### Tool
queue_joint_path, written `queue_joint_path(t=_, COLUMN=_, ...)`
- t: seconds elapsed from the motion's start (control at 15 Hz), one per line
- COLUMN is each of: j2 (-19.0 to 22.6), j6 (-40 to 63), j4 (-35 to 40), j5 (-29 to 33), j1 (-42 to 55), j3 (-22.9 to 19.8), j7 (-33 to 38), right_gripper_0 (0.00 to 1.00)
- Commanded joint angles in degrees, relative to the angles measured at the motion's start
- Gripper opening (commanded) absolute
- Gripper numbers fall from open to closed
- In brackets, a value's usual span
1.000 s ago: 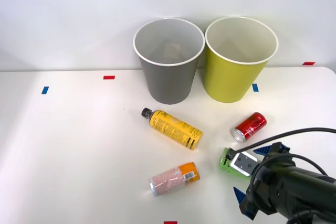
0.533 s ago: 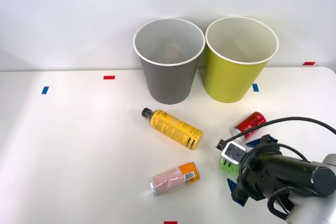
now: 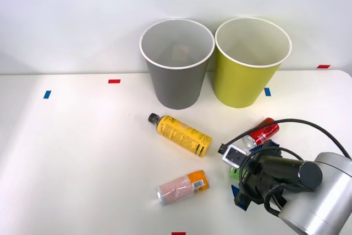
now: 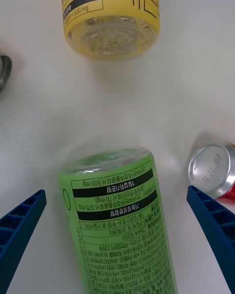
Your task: Put cans in the gray bin, plastic bottles in the light green bin
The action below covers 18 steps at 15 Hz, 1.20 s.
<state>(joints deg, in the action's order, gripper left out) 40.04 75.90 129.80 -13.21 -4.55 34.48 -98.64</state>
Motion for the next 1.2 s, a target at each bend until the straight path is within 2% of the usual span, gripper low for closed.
queue_joint_path(t=0.07, j2=-1.0, j6=0.1, j4=-2.4, j5=0.6, j1=-1.2, j3=0.2, j7=-0.6, right_gripper_0=1.0)
queue_joint_path(t=0.27, j2=-0.9, j6=2.6, j4=-2.4, j5=1.3, j1=-1.3, j3=0.2, j7=-1.0, right_gripper_0=1.0)
queue_joint_path(t=0.33, j2=-0.8, j6=2.6, j4=-2.3, j5=1.4, j1=-1.3, j3=0.2, j7=-1.4, right_gripper_0=0.75)
queue_joint_path(t=0.4, j2=-0.8, j6=2.6, j4=-2.3, j5=1.4, j1=-1.3, j3=0.2, j7=-1.5, right_gripper_0=0.31)
queue_joint_path(t=0.47, j2=-0.8, j6=2.6, j4=-2.2, j5=1.8, j1=-1.3, j3=0.2, j7=-1.6, right_gripper_0=0.0)
queue_joint_path(t=1.0, j2=-2.2, j6=2.7, j4=-0.5, j5=3.9, j1=0.2, j3=0.2, j7=-2.6, right_gripper_0=0.0)
queue_joint_path(t=1.2, j2=-1.4, j6=2.6, j4=6.1, j5=3.3, j1=3.3, j3=-3.9, j7=-1.7, right_gripper_0=0.0)
